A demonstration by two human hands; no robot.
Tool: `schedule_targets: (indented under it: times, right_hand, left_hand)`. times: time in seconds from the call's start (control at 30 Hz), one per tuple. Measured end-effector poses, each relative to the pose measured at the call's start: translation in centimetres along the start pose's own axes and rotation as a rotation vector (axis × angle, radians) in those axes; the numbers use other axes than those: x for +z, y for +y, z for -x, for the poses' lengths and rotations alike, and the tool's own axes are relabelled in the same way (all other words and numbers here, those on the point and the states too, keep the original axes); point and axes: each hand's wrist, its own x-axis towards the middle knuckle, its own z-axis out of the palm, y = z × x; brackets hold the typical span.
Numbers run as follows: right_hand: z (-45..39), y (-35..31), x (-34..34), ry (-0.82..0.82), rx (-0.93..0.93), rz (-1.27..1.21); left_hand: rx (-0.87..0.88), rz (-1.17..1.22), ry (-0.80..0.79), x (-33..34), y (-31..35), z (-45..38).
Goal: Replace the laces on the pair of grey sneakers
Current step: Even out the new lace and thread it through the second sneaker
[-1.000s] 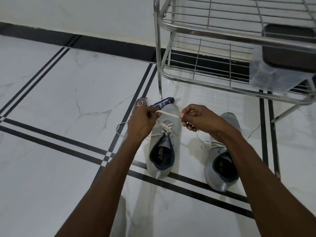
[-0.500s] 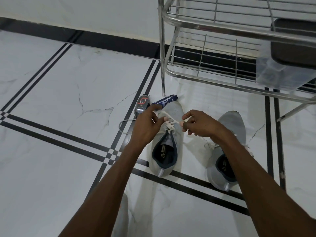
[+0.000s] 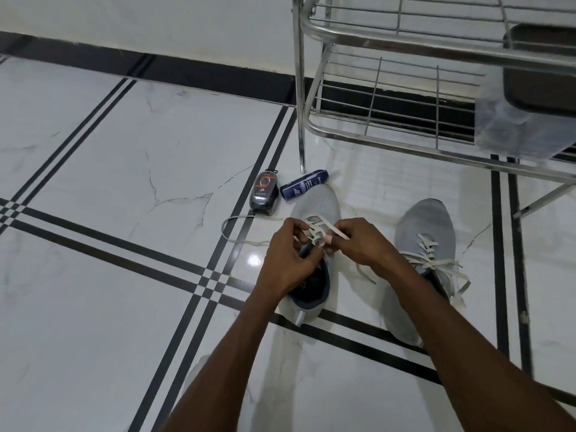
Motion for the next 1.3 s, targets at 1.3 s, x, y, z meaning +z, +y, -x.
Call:
schedule_targets:
  times: [1.3]
  right_hand:
    - [1.5, -5.9, -6.9, -0.106, -0.102, 0.169]
  left_hand:
    - [0.287, -0.404, 0.014, -4.1, 2.1, -6.7]
